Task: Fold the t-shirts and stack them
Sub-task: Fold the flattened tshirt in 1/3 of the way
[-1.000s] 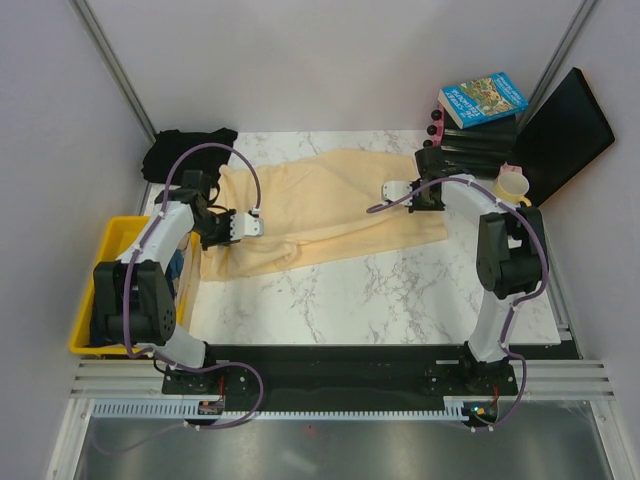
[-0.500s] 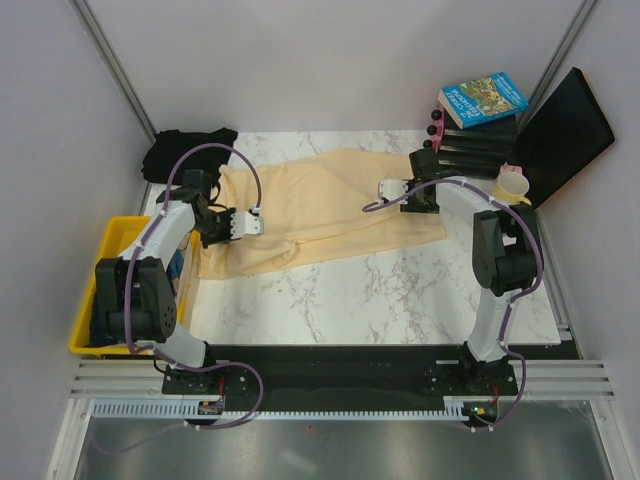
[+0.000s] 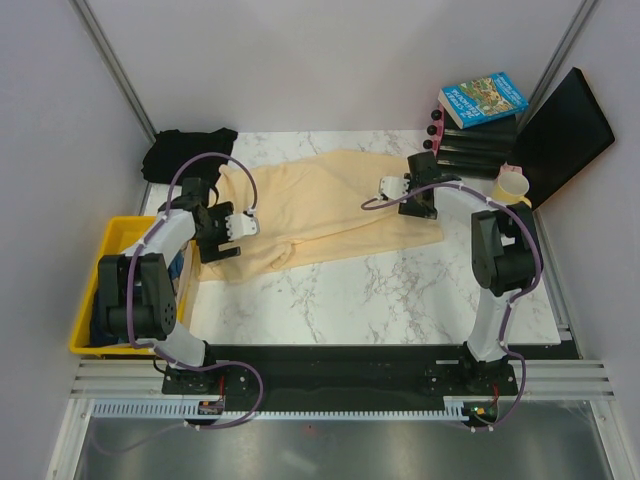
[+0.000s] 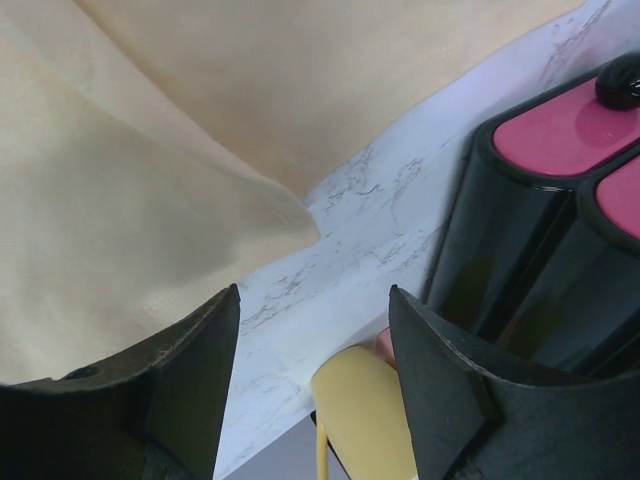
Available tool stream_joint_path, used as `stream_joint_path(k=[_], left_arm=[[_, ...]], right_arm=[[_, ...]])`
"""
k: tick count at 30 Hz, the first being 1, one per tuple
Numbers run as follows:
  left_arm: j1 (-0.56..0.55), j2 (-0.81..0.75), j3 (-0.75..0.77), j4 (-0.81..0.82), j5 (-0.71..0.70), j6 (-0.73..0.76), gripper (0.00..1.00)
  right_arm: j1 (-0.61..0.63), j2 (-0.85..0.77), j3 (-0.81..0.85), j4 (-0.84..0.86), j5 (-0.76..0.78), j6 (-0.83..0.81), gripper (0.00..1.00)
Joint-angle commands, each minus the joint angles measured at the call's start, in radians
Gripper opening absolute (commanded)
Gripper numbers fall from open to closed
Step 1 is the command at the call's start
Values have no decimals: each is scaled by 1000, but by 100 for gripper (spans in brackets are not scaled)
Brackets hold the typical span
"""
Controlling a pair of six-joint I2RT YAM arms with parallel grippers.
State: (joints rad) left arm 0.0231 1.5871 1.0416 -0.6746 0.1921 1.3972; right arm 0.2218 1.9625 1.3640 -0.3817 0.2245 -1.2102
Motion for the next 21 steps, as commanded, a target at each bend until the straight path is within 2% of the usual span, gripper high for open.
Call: stream_joint_path(k=[1, 11, 17, 20, 21], left_arm=[[3, -39, -2, 107, -57, -82, 100], [1, -45, 1, 139, -65, -92, 100], [3, -36, 3, 179, -131, -69, 100], [3, -30, -2, 242, -187, -69, 100], [3, -24, 0, 262, -222, -78, 100]], right_arm=[[13, -79, -22, 0, -5, 43, 69], [19, -114, 85, -224, -163, 89, 73], [21, -114, 135, -316, -221, 94, 72], [21, -117, 139, -356, -223, 84, 70], [21, -117, 142, -367, -249, 78, 65]])
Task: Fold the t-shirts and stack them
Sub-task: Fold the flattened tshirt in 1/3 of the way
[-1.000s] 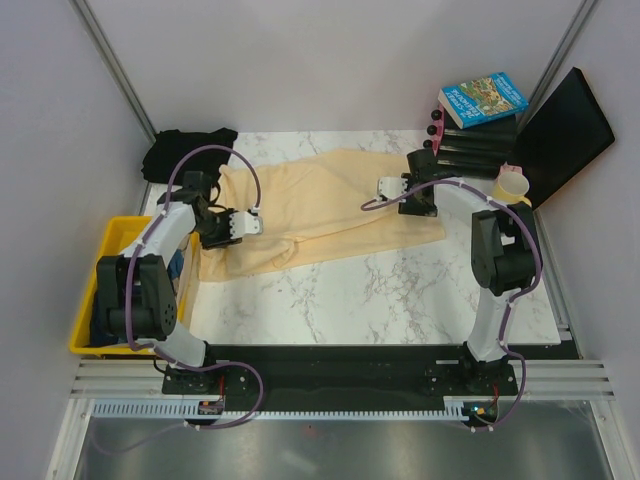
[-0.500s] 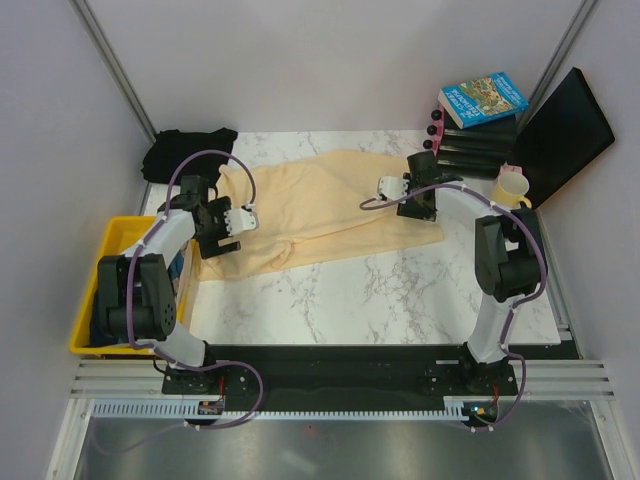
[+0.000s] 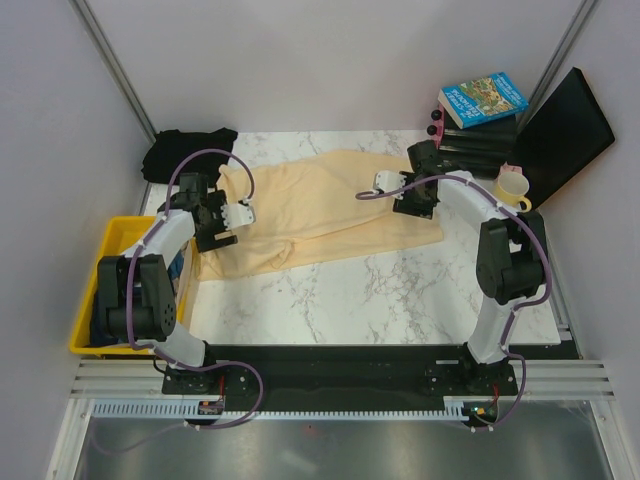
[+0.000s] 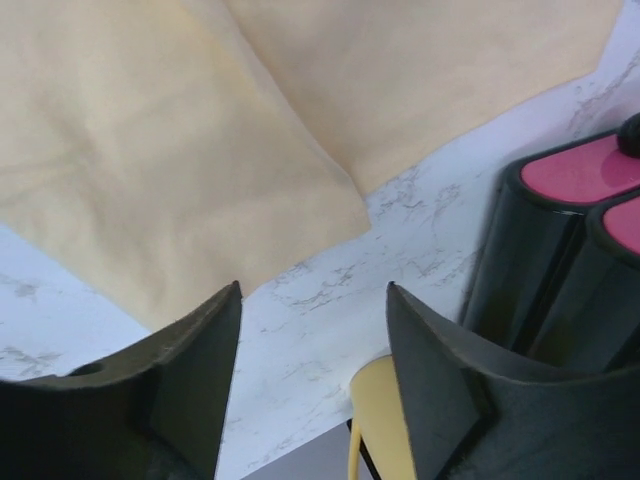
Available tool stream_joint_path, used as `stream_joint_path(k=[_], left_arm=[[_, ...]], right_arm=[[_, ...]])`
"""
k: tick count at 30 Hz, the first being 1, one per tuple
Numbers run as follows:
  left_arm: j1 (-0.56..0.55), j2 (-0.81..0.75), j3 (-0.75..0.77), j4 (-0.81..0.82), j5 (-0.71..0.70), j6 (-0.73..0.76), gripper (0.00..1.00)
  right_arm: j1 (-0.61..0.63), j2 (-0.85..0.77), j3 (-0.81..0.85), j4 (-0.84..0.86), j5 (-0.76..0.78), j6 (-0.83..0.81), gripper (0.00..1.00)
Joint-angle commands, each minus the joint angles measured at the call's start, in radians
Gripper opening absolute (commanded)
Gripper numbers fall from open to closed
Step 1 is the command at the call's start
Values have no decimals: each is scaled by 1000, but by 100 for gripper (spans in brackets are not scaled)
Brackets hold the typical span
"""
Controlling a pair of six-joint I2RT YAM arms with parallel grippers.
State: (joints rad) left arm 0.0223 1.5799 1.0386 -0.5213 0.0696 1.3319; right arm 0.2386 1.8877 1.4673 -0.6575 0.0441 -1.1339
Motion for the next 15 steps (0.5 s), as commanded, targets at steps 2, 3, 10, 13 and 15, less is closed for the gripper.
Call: stream_joint_path(k=[2, 3, 10, 13, 15], left_arm=[[4, -20, 14, 127, -108, -28, 100], [4, -27, 23, 144, -99, -48, 100], [1, -58, 70, 184, -43, -134, 100], [-2, -37, 80, 228, -92, -142, 100], [-4, -31, 98, 231, -97, -151, 100]], right_arm=[[4, -35, 44, -129, -90, -1, 55], [4, -32, 45, -137, -98, 3, 42], [4, 20, 56, -185, -150, 29, 11], [7, 50, 65, -183, -154, 42, 9], [7, 73, 74, -182, -165, 46, 7]])
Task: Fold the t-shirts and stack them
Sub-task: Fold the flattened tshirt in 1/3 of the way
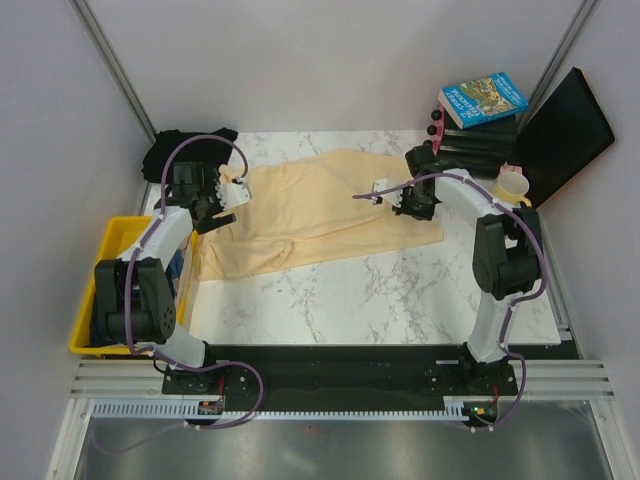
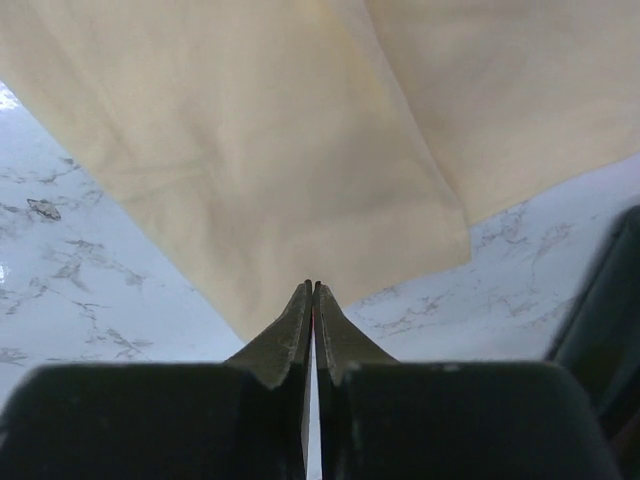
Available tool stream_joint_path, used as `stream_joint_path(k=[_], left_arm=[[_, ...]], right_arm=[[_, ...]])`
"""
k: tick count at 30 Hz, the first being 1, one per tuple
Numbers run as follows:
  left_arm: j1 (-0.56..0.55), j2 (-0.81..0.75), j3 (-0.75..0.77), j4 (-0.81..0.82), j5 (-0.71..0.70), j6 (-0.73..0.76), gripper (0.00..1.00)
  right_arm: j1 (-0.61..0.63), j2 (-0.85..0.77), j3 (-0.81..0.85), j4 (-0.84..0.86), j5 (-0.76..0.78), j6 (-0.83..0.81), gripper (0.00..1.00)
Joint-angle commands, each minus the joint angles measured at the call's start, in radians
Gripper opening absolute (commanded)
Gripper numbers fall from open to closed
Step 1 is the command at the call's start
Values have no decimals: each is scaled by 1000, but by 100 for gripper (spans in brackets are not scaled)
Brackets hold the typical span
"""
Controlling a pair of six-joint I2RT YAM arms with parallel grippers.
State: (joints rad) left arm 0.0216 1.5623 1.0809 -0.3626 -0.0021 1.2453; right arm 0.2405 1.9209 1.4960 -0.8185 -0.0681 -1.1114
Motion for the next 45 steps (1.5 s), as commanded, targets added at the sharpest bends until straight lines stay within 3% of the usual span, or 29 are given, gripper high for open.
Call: stream_joint_path(k=[1, 12, 22, 35, 37, 38, 41, 45], left_arm=[[-3, -13, 62, 70, -19, -69, 100], [-9, -50, 80, 68, 66, -21, 100], [-60, -134, 34, 30, 238, 68, 100], [-100, -142, 65, -94, 434, 134, 100], [-109, -142, 68, -189, 471, 161, 100], [-115, -145, 65, -220, 499, 196, 100], [-138, -166, 68, -347, 585, 239, 100], [-170, -159, 120, -516, 659, 258, 100]], right_arm=[[5, 49, 49, -18, -58, 27, 6], [5, 161, 49, 25, -18, 62, 0], [-84, 52, -167, 25, 62, 53, 0], [-113, -65, -306, -22, 113, 54, 1], [-112, -47, -254, -24, 105, 87, 11], [-113, -39, -232, -27, 94, 97, 26], [-110, -13, -139, -33, 71, 131, 47], [-93, 18, -59, -41, 71, 147, 54]])
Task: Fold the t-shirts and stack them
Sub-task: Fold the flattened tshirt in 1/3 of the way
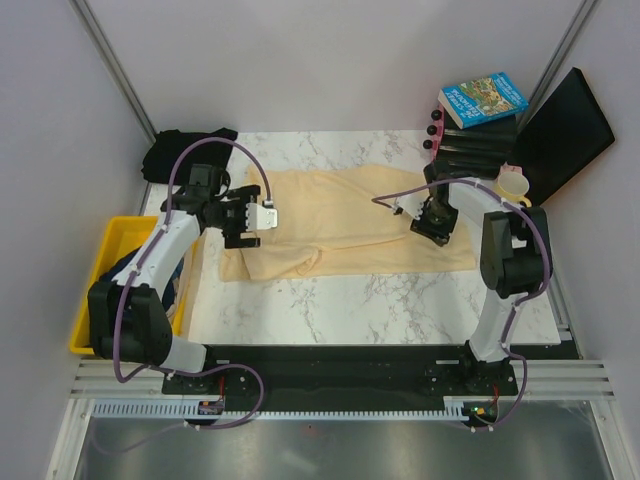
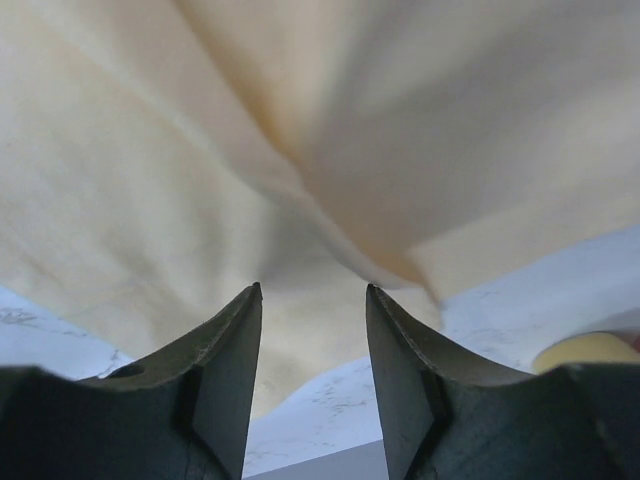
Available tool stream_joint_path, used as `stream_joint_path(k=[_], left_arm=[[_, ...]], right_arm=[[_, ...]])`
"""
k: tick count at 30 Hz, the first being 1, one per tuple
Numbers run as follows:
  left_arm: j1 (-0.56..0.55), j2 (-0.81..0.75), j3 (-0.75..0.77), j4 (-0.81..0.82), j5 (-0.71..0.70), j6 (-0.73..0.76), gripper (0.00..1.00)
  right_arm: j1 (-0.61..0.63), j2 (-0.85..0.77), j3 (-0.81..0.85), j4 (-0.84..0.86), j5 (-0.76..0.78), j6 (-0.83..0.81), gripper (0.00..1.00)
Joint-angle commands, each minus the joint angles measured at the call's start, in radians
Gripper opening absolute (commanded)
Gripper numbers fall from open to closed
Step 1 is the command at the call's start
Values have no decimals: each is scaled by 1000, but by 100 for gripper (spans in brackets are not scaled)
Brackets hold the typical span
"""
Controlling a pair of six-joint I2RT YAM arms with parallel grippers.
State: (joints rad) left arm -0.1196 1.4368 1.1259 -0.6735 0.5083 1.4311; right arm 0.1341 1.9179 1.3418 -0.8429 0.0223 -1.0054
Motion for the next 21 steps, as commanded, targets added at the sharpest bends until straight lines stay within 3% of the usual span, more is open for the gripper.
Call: stream_joint_path(k=[1, 5, 11, 21], left_arm=[[-35, -23, 92, -289, 159, 69, 100], [-77, 48, 161, -471, 145, 71, 97], [-123, 45, 112, -505, 96, 51, 86], [-187, 48, 74, -547, 44, 68, 91]], right_arm=[[25, 29, 109, -16, -19, 41, 54], [53, 49, 129, -12, -21, 39, 54], [76, 69, 154, -5, -48, 36, 52], [93, 113, 158, 22, -53, 48, 49]])
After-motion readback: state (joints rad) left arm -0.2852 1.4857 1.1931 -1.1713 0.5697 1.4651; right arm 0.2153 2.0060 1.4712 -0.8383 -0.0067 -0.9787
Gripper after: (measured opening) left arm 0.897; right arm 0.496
